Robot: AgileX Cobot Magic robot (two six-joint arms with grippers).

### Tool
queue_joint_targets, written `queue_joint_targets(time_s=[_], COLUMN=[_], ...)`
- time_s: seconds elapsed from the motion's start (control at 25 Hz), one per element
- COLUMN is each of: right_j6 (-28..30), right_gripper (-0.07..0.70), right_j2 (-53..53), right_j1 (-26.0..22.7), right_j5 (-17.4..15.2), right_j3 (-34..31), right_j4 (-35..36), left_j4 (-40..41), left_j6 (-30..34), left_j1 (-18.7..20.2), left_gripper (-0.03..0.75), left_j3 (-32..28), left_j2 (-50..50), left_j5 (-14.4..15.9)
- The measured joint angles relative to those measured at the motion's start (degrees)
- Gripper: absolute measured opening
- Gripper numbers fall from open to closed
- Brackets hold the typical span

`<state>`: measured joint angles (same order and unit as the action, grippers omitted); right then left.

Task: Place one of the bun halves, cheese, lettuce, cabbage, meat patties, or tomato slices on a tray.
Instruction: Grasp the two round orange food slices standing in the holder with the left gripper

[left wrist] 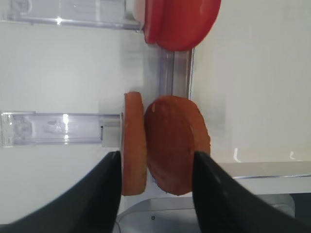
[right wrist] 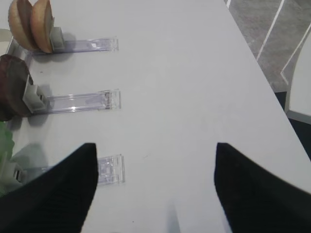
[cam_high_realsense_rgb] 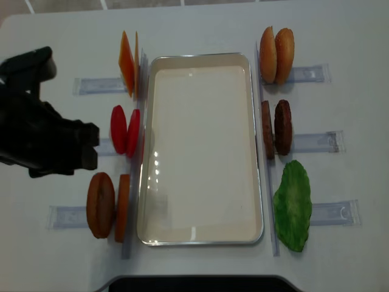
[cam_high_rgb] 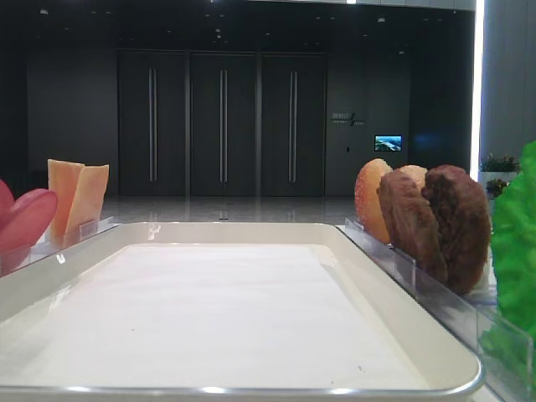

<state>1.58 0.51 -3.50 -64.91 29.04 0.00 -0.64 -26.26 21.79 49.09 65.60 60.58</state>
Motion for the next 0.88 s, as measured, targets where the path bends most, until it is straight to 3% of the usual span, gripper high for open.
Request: queue_joint_targets(time_s=[0.16, 0.28, 0.88], right_j6=[0.00, 0.00, 0.00], right_gripper=[0.482, 0.482, 0.482], right_j2=[0.00, 0.00, 0.00], right_j1=[0.00, 0.00, 0.00], right_j5=[0.00, 0.00, 0.00], right_j3=[0.00, 0.00, 0.00], right_j4=[0.00, 0.00, 0.00], left_j4=[2.07, 2.24, 4.37], left_j6=[-7.62, -10.65, -12.26], left_j1=[8.59, 11.88, 12.54], left_gripper=[0.367, 0.374, 0.400], left_j3=[0.00, 0.00, 0.04], left_j2=[4.30, 6.84, 17.43], left_j5=[-0.40, -1.97, -3.66])
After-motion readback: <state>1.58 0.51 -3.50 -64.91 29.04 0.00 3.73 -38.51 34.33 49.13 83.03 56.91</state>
